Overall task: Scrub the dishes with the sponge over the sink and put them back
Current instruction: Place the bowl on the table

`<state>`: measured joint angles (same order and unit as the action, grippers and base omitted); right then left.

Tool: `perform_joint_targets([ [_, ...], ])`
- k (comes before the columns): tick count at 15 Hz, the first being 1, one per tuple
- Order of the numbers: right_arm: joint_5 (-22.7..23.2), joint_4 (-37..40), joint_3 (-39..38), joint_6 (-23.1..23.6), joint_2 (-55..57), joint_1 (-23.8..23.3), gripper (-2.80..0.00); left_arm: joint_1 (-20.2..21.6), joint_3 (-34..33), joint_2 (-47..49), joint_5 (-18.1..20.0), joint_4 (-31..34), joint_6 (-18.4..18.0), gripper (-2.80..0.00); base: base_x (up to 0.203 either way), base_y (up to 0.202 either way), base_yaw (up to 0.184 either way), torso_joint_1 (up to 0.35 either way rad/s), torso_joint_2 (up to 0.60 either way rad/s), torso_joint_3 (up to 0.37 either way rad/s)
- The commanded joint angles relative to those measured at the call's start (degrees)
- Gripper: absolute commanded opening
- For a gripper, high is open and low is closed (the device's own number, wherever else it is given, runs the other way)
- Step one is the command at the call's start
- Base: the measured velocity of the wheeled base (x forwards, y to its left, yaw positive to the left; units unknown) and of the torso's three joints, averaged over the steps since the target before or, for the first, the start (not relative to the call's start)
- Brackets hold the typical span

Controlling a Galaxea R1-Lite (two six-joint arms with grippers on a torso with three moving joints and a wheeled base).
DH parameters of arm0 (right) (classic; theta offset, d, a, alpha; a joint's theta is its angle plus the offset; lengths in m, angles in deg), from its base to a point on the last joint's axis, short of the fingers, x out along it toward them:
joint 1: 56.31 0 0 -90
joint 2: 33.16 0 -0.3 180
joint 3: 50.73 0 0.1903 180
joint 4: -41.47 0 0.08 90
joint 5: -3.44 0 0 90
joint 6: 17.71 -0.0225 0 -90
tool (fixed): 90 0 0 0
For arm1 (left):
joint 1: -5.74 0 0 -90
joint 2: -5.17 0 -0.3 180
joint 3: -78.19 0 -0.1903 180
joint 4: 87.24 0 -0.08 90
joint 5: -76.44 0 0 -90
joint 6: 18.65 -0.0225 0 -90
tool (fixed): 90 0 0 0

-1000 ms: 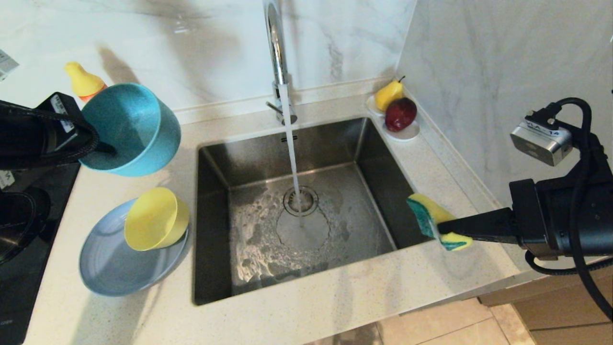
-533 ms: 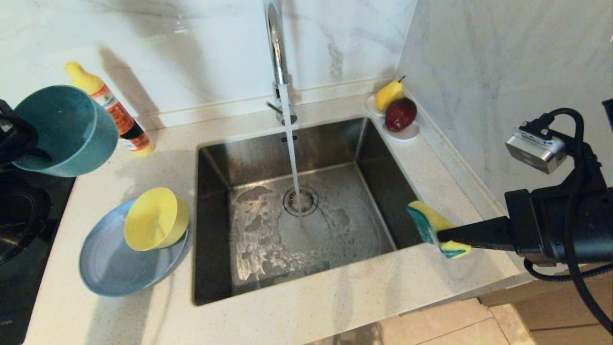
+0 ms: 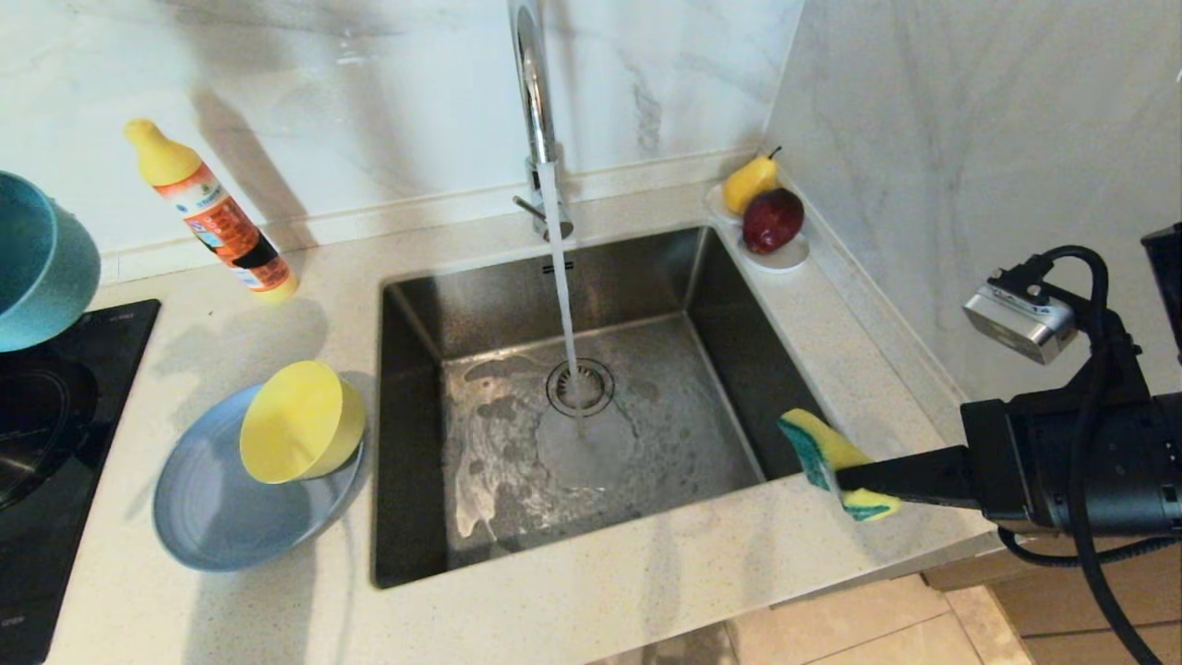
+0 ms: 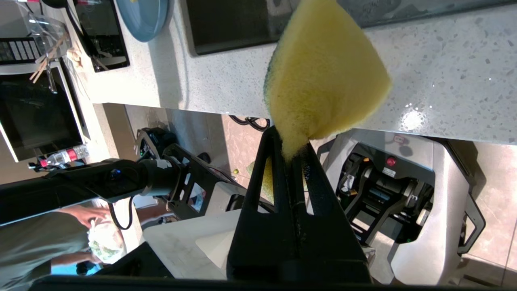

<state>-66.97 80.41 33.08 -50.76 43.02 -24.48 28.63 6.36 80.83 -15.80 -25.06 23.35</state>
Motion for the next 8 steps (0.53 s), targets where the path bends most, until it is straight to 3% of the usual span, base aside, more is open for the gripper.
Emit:
perform_joint_targets([
  [1,0.2,0.1,0.4,-0.2,0.0,0.0,-2.80,4.5,0.0,2.1,-0.1,0.0,0.4,-2.80,0.000,0.000,0.000,0.000,0.00,0.000],
  [8,0.2,-0.1,0.6,-0.2,0.3,-0.4,-2.80,14.1,-0.6,11.2,0.2,-4.3,1.5,-2.80,0.000,0.000,0.000,0.000,0.00,0.000],
])
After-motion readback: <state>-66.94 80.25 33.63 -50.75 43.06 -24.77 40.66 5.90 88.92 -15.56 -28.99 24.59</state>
